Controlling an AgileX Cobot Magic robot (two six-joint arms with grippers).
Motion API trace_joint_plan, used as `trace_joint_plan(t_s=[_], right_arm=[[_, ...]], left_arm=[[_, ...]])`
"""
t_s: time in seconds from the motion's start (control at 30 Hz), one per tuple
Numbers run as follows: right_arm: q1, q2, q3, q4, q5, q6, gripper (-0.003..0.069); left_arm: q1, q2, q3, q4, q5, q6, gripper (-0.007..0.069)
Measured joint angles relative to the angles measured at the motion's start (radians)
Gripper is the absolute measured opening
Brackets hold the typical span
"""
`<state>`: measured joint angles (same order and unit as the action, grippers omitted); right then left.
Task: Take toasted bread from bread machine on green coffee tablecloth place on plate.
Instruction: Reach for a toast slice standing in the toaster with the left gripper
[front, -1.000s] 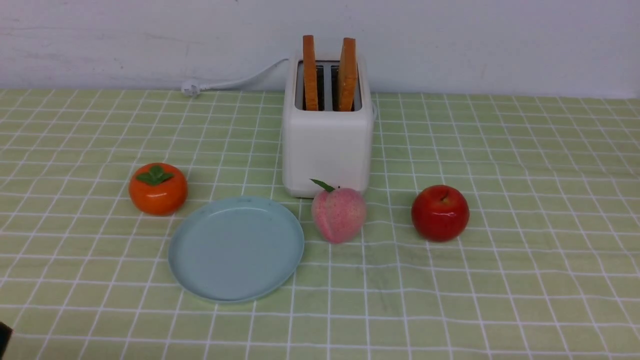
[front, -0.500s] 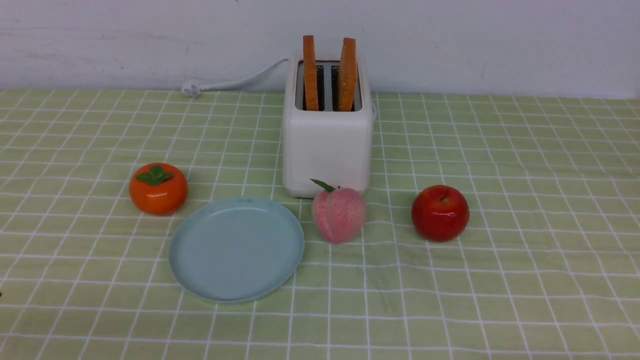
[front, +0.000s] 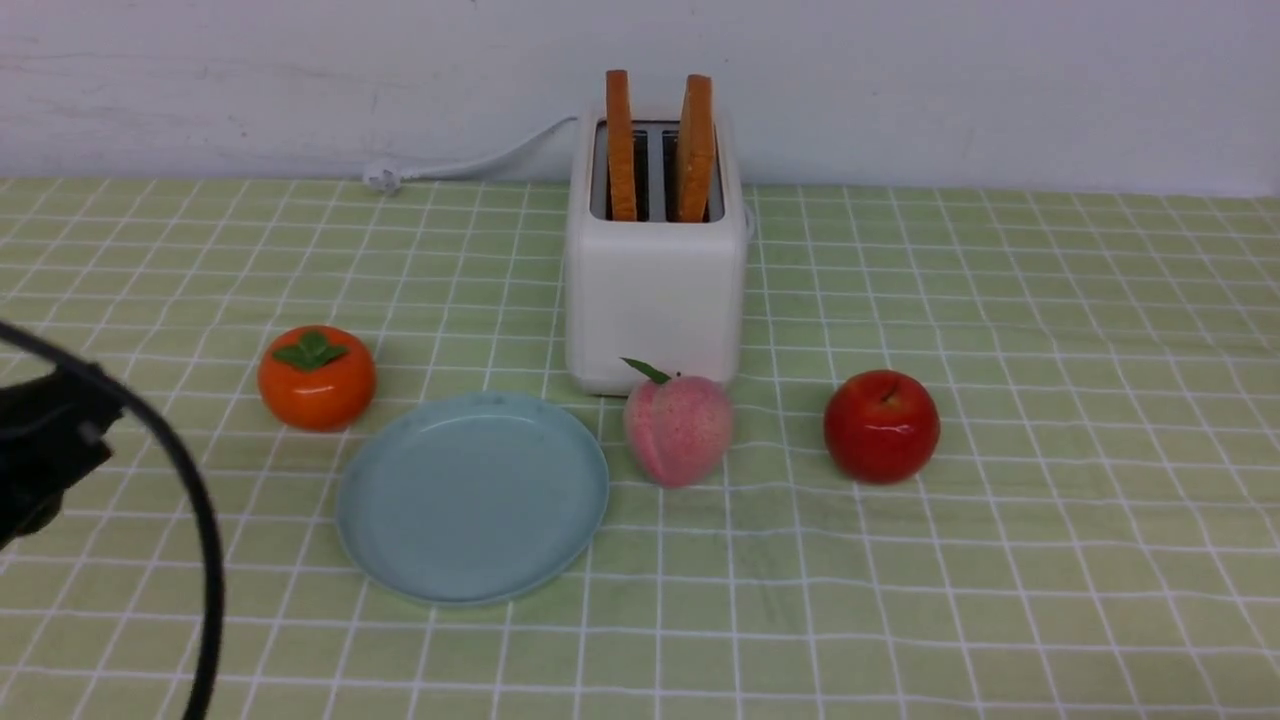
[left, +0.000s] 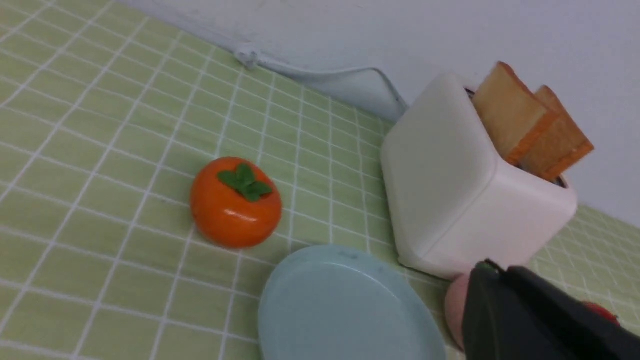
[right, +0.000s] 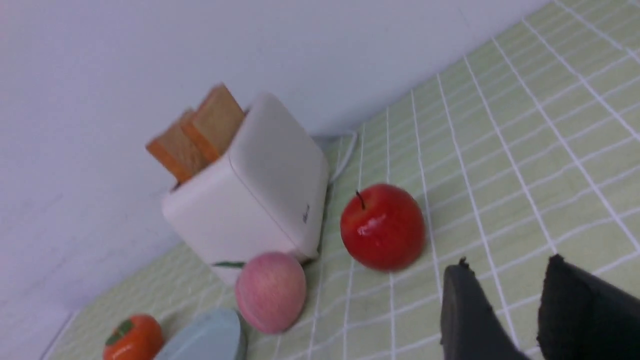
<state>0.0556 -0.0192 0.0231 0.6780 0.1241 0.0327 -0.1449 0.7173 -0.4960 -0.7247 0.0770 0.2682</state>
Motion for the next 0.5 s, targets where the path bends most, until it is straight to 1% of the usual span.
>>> trace_joint_plan(t_s=[0.13,0.23,0.27,0.3,0.37,0.4,0.47,0.5], right_arm=[[0.003,0.032,-0.108,-0.004,0.115,-0.063,0.0111],[0.003,0.116,-0.259,-0.026,0.269,-0.164,0.0013],[0.003,0.143,-0.301,-0.033,0.327,-0.206,-0.0003],[0.003,0.175,-0.352,-0.041,0.385,-0.246,-0.0014],[0.003,0.224,-0.427,-0.05,0.469,-0.302,-0.0019],[0.003,0.261,-0.484,-0.054,0.532,-0.34,-0.0019],[0.003,0.299,-0.541,-0.058,0.59,-0.369,-0.0017],[0.003,0.305,-0.551,-0.058,0.599,-0.372,-0.0016]], left_arm=[[-0.192,0.147,-0.107,-0.003,-0.126,0.058,-0.0013],[-0.349,0.26,-0.161,0.008,-0.287,0.088,-0.0013],[-0.378,0.295,-0.174,0.014,-0.324,0.094,-0.0013],[-0.429,0.342,-0.188,0.03,-0.402,0.099,-0.0013],[-0.483,0.431,-0.215,0.056,-0.509,0.101,-0.0013],[-0.5,0.493,-0.237,0.075,-0.583,0.101,-0.0008],[-0.513,0.597,-0.283,0.1,-0.685,0.094,0.0023],[-0.513,0.597,-0.283,0.1,-0.694,0.094,0.0027]])
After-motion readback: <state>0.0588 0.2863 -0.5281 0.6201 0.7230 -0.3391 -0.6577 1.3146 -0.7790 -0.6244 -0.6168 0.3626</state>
